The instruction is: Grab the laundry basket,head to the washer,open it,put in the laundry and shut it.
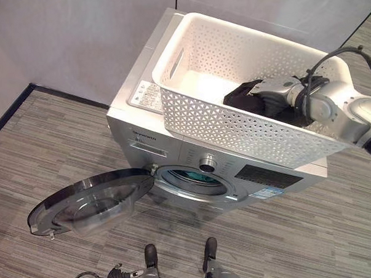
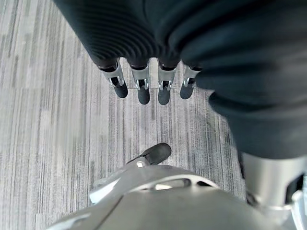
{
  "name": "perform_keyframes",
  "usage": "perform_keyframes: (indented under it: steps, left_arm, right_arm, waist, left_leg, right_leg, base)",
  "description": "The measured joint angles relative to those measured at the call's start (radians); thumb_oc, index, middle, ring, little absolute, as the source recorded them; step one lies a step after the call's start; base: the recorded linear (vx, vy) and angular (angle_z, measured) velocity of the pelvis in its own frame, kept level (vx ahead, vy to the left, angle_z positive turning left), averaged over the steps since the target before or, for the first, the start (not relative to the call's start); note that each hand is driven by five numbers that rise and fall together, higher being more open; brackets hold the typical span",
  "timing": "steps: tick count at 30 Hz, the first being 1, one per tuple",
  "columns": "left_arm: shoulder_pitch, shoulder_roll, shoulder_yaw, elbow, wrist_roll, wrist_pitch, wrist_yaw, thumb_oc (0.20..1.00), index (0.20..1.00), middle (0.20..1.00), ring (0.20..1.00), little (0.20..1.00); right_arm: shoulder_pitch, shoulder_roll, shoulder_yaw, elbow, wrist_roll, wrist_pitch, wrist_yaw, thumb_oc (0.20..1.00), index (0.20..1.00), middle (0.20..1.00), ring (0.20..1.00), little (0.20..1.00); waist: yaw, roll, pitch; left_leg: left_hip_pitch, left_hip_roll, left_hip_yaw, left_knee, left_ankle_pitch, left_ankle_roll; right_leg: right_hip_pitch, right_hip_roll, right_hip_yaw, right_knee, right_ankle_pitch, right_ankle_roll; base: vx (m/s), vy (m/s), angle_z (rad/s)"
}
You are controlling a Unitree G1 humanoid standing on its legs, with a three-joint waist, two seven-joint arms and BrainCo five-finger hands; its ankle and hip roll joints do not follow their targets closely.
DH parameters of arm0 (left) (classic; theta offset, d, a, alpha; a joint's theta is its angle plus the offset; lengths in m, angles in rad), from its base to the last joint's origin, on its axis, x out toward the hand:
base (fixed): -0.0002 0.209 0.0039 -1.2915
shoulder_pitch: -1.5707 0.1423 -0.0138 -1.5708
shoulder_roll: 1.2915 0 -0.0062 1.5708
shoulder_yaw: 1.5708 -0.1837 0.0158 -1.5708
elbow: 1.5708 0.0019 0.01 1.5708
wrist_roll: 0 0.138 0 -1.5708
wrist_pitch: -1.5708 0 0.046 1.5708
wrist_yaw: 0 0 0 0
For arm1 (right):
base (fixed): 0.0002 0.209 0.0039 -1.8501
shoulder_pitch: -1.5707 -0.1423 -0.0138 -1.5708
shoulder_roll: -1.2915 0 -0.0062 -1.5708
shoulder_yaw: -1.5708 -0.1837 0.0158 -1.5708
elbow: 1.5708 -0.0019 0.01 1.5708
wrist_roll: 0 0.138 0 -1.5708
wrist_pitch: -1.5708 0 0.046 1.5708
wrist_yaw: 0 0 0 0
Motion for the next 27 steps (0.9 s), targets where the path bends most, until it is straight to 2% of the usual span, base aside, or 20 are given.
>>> perform_keyframes:
  steps: [4,7,13,16,21,27]
  left_arm:
    - [-0.002,-0.007,-0.001,-0.002,0.003,0.0,0.001,1.0,1.0,1.0,1.0,1.0]
    - [0.001,-0.011,-0.001,-0.002,0.032,0.0,0.001,1.0,1.0,1.0,1.0,1.0]
    - [0.043,-0.047,-0.004,0.002,0.058,0.0,0.002,1.0,1.0,1.0,1.0,1.0]
    - [0.056,-0.052,-0.004,0.006,0.071,0.0,0.003,1.0,1.0,1.0,1.0,1.0]
    - [0.055,-0.047,-0.043,0.003,0.071,0.0,0.008,1.0,1.0,1.0,1.0,1.0]
    - [0.05,-0.051,-0.071,-0.012,0.071,-0.001,0.04,1.0,1.0,1.0,1.0,1.0]
  right_arm:
    - [0.005,0.0,-0.038,0.056,0.019,-0.001,-0.041,0.2,0.2,0.2,0.2,0.2]
    - [0.0,-0.007,-0.104,0.11,0.018,0.002,-0.115,0.2,0.2,0.2,0.2,0.2]
    - [0.004,-0.028,-0.238,0.08,0.033,0.01,-0.208,0.2,0.2,0.2,0.2,0.2]
    - [0.007,-0.017,-0.321,0.099,0.108,0.016,-0.265,0.2,0.2,0.2,0.2,0.2]
    - [-0.001,-0.004,-0.46,0.139,0.24,0.031,-0.366,0.2,0.2,0.2,0.2,0.2]
    - [0.007,-0.002,-0.646,0.092,0.376,0.01,-0.52,0.2,0.2,0.2,0.2,0.2]
  waist:
    - [0.002,0.02,0.004]
    - [0.003,0.045,-0.002]
    - [-0.001,0.1,-0.058]
    - [0.0,0.107,-0.084]
    - [0.004,0.102,-0.107]
    - [0.005,0.103,-0.135]
  left_leg:
    - [0.032,0.001,-0.001,-0.001,-0.001,0.0]
    - [0.062,0.001,-0.002,-0.002,-0.005,0.005]
    - [0.087,-0.001,-0.001,-0.002,-0.008,0.006]
    - [0.102,0.0,-0.002,-0.002,-0.013,0.002]
    - [0.118,-0.001,-0.007,-0.002,-0.01,0.006]
    - [0.131,-0.007,-0.034,-0.005,-0.014,0.002]
  right_leg:
    - [0.033,-0.001,-0.002,0.0,-0.001,0.001]
    - [0.065,-0.005,-0.002,0.0,-0.012,0.002]
    - [0.089,-0.007,-0.001,-0.001,-0.024,0.014]
    - [0.104,-0.007,-0.001,-0.001,-0.028,0.012]
    - [0.124,-0.008,-0.005,-0.001,-0.027,0.012]
    - [0.152,-0.018,-0.031,-0.001,-0.036,0.019]
  base:
    - [0.07,-0.007,0.01]
    - [0.04,-0.017,0.03]
    - [0.02,-0.013,-0.02]
    - [0.0,0.0,0.0]
    - [0.0,-0.006,0.03]
    - [0.01,-0.003,0.13]
